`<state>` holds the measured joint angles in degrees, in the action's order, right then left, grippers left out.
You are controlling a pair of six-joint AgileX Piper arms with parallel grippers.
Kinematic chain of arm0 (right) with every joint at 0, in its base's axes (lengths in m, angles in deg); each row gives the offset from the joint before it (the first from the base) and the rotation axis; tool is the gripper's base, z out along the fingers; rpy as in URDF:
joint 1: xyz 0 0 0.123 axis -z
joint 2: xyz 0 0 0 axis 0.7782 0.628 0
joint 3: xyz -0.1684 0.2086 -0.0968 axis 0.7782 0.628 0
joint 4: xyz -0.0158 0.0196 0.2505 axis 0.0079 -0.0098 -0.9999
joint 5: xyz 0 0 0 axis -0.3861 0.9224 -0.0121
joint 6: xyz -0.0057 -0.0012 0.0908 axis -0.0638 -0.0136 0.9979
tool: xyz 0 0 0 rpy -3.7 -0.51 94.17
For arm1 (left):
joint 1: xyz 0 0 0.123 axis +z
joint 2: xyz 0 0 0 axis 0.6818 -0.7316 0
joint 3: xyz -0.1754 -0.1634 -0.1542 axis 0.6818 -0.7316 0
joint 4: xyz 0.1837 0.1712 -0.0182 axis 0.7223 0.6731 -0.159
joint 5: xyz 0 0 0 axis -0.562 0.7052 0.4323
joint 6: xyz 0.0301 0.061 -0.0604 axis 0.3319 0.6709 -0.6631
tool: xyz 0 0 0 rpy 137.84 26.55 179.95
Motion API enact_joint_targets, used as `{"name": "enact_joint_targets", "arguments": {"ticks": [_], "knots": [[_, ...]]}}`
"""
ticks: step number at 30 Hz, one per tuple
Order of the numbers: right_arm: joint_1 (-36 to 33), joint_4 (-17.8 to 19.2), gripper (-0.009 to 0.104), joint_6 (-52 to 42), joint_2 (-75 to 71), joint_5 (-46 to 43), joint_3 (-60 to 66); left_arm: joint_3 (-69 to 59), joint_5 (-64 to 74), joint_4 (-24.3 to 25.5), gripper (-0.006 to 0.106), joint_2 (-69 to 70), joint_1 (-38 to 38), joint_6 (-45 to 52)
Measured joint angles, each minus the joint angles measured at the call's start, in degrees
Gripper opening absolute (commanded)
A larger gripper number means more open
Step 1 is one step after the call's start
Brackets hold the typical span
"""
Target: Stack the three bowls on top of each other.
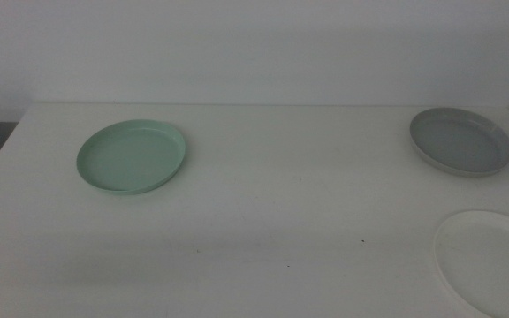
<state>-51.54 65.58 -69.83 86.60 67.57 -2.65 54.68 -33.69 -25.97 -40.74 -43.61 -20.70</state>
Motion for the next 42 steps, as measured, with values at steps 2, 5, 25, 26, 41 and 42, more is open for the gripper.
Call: {"name": "enact_joint_targets", "arguments": {"ticks": [2,5,25,26,41,42], "knots": [[0.0,1.2,0.092,0.0,1.2,2.2,0.0,0.0,0.0,0.0,0.094,0.0,0.0,0.0],[0.7,10.1,0.09,4.6,2.2,2.0,0.0,0.0,0.0,0.0,0.094,0.0,0.0,0.0],[22.1,2.8,0.066,-4.7,26.1,-13.2,7.2,0.0,0.0,0.0,0.094,0.0,0.0,0.0],[22.6,2.3,0.064,-5.3,27.8,-13.7,7.2,0.0,0.0,0.0,0.094,0.0,0.0,0.0],[23.1,0.5,0.028,-7.0,42.5,-18.1,7.3,0.0,0.0,0.0,0.094,0.0,0.0,0.0],[23.1,0.4,0.024,-7.0,43.1,-18.2,7.3,0.0,0.0,0.0,0.094,0.0,0.0,0.0]]}}
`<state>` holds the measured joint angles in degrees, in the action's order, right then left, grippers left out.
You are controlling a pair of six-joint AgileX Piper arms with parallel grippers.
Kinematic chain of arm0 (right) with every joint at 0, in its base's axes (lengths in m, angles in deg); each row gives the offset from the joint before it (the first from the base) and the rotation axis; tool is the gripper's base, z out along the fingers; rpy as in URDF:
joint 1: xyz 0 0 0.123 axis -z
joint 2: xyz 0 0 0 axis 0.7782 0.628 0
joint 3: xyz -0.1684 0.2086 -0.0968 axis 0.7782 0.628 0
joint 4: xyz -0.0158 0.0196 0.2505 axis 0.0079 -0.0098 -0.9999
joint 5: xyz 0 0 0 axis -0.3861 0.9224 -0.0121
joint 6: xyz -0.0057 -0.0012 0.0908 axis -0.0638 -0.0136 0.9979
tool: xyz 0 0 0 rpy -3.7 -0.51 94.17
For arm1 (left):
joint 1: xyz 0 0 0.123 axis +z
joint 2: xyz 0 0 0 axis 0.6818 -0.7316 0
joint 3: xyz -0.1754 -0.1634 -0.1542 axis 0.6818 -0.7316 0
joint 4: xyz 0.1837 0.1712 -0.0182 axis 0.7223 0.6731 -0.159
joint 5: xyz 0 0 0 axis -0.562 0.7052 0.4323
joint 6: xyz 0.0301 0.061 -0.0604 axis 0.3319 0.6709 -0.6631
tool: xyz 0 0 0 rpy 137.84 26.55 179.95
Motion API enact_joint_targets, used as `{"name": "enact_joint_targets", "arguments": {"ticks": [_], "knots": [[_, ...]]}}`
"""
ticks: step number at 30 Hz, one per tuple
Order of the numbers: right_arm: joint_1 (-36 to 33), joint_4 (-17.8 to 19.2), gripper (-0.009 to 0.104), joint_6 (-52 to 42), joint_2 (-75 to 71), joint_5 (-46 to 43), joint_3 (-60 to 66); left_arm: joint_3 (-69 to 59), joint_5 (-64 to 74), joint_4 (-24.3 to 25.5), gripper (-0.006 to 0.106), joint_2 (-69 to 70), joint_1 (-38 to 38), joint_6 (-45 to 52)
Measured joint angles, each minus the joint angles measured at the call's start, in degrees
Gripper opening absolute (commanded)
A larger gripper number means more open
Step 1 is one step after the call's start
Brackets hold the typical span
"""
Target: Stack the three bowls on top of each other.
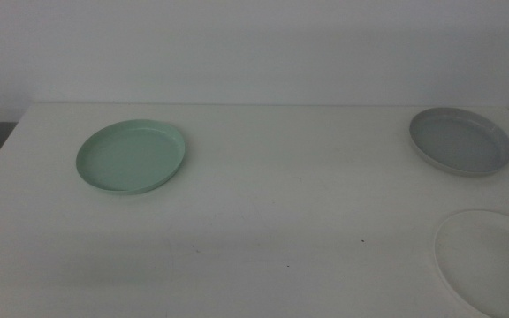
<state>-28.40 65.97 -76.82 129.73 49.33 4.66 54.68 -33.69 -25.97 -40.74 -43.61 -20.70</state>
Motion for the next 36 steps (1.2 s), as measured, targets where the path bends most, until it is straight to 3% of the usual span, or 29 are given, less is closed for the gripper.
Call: {"name": "enact_joint_targets", "arguments": {"ticks": [4,7,14,19,23,30,36], "knots": [[0.0,-1.1,0.012,0.0,0.9,-0.1,-0.2,0.0,0.0,0.0,0.094,0.0,0.0,0.0],[0.0,-1.2,-0.002,-0.7,0.9,0.4,-0.3,0.0,0.0,0.0,0.094,0.0,0.0,0.0],[-2.1,-0.5,-0.002,1.0,-2.5,3.0,-0.5,0.0,0.0,0.0,0.094,0.0,0.0,0.0],[-11.9,0.4,-0.002,5.0,-9.6,7.8,-5.4,0.0,0.0,0.0,0.094,0.0,0.0,0.0],[-23.0,-1.3,-0.002,8.4,-9.0,10.0,-15.3,0.0,0.0,0.0,0.094,0.0,0.0,0.0],[-36.1,-8.2,-0.002,9.2,6.6,14.2,-35.4,0.0,0.0,0.0,0.094,0.0,0.0,0.0],[-42.2,-10.3,-0.002,8.8,19.5,16.7,-49.1,0.0,0.0,0.0,0.094,0.0,0.0,0.0]]}}
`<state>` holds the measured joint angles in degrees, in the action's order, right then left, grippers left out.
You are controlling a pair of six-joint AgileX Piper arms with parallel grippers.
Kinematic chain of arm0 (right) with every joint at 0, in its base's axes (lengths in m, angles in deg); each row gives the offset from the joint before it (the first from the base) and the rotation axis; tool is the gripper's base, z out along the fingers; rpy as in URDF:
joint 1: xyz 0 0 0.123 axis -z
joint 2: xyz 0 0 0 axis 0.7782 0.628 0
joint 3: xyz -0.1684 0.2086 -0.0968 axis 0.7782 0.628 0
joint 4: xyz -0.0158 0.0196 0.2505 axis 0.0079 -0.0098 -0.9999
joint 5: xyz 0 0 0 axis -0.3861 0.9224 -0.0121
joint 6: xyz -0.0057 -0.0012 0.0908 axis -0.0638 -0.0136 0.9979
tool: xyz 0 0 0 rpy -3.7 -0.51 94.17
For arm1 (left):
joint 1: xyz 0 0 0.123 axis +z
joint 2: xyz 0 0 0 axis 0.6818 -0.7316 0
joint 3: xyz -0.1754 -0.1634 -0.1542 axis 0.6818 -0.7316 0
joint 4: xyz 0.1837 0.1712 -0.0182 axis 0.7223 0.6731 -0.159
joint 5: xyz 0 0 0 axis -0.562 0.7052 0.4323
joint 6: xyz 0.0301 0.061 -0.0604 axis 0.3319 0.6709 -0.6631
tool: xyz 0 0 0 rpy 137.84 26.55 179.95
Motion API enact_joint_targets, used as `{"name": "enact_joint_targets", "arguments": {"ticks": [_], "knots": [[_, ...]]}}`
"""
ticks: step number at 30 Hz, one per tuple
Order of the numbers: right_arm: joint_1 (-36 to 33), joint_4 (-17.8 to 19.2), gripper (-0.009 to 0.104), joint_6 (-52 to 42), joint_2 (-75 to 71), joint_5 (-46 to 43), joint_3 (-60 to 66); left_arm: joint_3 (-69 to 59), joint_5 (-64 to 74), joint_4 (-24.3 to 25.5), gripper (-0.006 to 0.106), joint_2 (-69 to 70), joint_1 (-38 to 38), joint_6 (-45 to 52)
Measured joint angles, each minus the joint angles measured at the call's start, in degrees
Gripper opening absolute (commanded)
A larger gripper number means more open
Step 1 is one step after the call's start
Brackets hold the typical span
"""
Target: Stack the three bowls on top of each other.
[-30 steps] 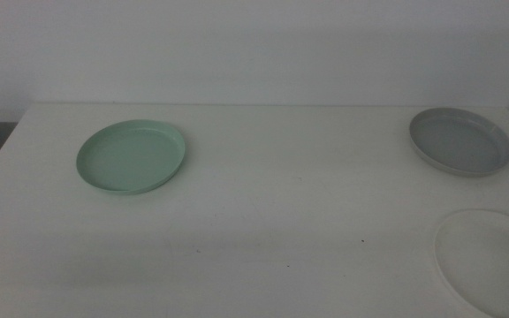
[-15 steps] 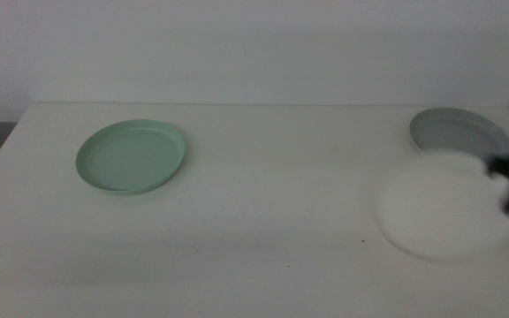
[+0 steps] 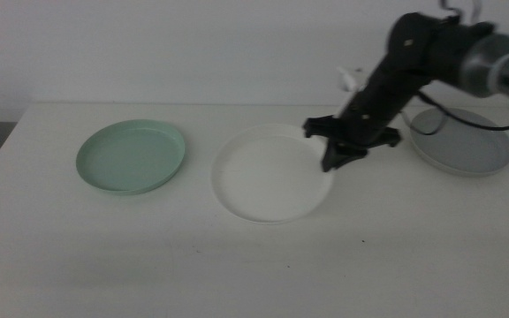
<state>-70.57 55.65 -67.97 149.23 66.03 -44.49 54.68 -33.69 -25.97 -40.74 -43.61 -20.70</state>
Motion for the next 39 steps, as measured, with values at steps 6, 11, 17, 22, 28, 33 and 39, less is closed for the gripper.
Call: {"name": "enact_joint_targets", "arguments": {"ticks": [6,11,17,22,28,33,39], "knots": [[-0.4,-1.2,-0.002,0.0,6.0,2.2,-4.9,0.0,0.0,0.0,0.094,0.0,0.0,0.0],[-0.4,-1.3,-0.002,0.0,8.2,4.6,-5.0,0.0,0.0,0.0,0.094,0.0,0.0,0.0],[-0.4,-1.3,-0.002,0.0,9.5,5.1,-5.0,0.0,0.0,0.0,0.094,0.0,0.0,0.0],[-0.4,-1.0,0.02,0.0,9.8,5.1,-5.1,0.0,0.0,0.0,0.094,0.0,0.0,0.0],[-0.4,0.4,0.064,-0.1,9.3,5.1,-5.1,0.0,0.0,0.0,0.094,0.0,0.0,0.0],[3.4,3.6,0.069,-0.1,4.3,5.1,-8.3,0.0,0.0,0.0,0.094,0.0,0.0,0.0],[15.4,8.4,0.069,-0.1,0.1,5.7,-19.2,0.0,0.0,0.0,0.094,0.0,0.0,0.0]]}}
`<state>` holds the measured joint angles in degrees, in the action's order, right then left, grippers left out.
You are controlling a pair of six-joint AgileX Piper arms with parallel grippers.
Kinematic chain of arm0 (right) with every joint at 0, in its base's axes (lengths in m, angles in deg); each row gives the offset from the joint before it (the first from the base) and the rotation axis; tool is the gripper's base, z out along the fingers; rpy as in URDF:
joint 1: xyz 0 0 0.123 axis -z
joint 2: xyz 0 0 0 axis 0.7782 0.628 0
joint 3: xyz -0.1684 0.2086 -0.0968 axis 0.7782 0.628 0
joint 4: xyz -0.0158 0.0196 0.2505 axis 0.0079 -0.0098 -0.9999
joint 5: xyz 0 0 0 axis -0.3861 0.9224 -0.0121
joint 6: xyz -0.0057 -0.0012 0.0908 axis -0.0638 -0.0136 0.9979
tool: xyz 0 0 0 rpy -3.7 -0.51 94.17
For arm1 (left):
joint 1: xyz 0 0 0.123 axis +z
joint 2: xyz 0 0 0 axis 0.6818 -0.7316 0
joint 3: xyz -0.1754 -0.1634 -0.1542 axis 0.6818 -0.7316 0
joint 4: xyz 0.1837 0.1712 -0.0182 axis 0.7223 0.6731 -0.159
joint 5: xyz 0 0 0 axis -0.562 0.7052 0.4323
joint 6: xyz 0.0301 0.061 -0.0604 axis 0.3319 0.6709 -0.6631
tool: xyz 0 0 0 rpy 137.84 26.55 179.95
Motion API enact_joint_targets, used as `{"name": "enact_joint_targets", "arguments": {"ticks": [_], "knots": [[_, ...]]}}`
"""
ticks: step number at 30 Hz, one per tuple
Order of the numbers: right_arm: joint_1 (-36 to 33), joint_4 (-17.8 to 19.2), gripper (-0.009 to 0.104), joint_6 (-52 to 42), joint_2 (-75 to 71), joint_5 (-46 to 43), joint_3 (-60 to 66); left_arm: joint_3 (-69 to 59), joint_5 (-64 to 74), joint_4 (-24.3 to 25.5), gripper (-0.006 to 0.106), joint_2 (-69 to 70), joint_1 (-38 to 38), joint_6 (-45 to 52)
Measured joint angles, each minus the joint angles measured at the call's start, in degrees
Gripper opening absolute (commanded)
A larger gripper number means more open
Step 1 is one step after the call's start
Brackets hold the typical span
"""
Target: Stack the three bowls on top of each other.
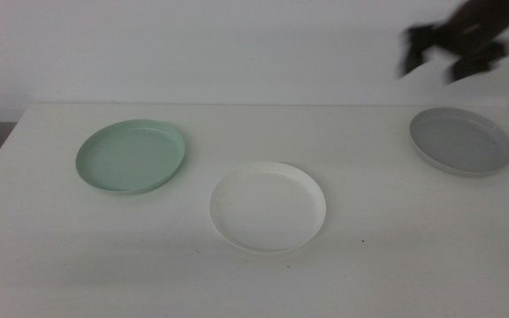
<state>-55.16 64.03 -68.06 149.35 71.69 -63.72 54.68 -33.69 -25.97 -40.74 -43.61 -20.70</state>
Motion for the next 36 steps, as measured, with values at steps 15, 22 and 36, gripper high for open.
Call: {"name": "enact_joint_targets", "arguments": {"ticks": [15,22,36], "knots": [[18.5,3.0,0.068,0.0,14.8,-6.7,-5.5,0.0,0.0,0.0,0.094,0.0,0.0,0.0],[18.5,4.1,0.064,0.0,20.4,-8.7,-5.5,0.0,0.0,0.0,0.094,0.0,0.0,0.0],[18.5,5.0,-0.002,0.0,22.6,-9.4,-5.5,0.0,0.0,0.0,0.094,0.0,0.0,0.0]]}}
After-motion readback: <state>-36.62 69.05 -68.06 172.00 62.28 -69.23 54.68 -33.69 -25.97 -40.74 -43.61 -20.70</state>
